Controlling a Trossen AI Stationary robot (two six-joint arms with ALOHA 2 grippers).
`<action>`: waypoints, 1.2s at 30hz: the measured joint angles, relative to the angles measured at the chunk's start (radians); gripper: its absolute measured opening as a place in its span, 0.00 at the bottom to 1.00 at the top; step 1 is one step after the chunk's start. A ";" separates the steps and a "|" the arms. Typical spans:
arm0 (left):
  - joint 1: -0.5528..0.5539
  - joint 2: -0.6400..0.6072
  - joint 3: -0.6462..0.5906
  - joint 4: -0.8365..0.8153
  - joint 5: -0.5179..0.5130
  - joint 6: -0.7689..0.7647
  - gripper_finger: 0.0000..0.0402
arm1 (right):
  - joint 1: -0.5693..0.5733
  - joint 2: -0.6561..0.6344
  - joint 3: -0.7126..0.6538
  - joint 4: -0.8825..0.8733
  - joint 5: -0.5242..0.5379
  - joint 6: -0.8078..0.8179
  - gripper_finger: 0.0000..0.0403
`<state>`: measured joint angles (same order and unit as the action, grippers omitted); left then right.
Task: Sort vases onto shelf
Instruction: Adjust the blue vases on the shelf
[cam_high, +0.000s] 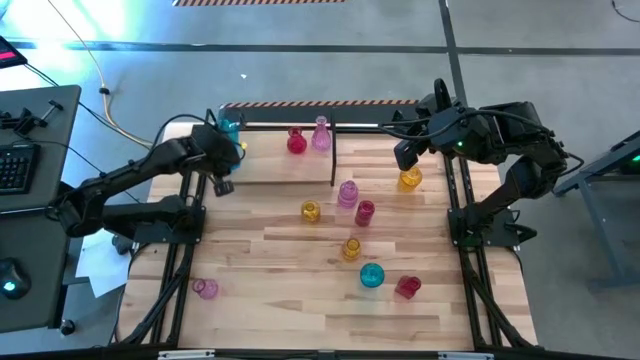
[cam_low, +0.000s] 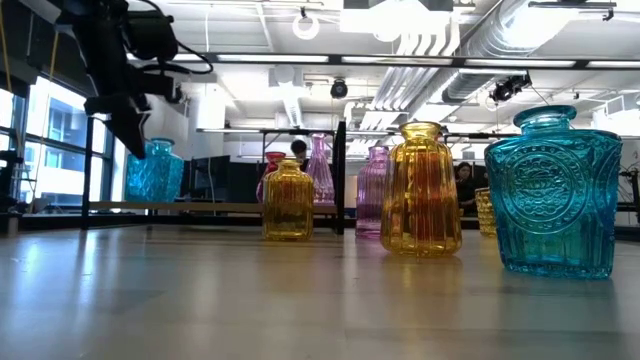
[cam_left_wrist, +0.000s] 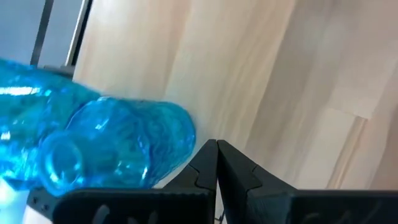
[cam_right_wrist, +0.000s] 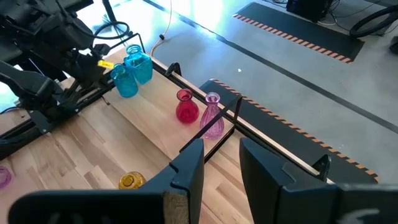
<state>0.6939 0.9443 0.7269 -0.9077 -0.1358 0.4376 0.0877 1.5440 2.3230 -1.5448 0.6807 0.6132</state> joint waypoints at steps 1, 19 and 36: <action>-0.005 0.002 0.000 0.000 0.000 0.010 0.00 | 0.000 0.000 0.000 0.000 0.000 0.000 0.22; 0.003 0.099 0.001 0.024 -0.028 0.061 0.00 | 0.000 0.000 0.000 0.000 -0.023 0.016 0.22; 0.087 0.099 0.001 0.053 -0.035 0.072 0.00 | 0.000 0.000 0.000 0.000 -0.023 0.015 0.22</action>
<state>0.7806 1.0431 0.7277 -0.8543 -0.1711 0.5098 0.0879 1.5440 2.3230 -1.5448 0.6579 0.6282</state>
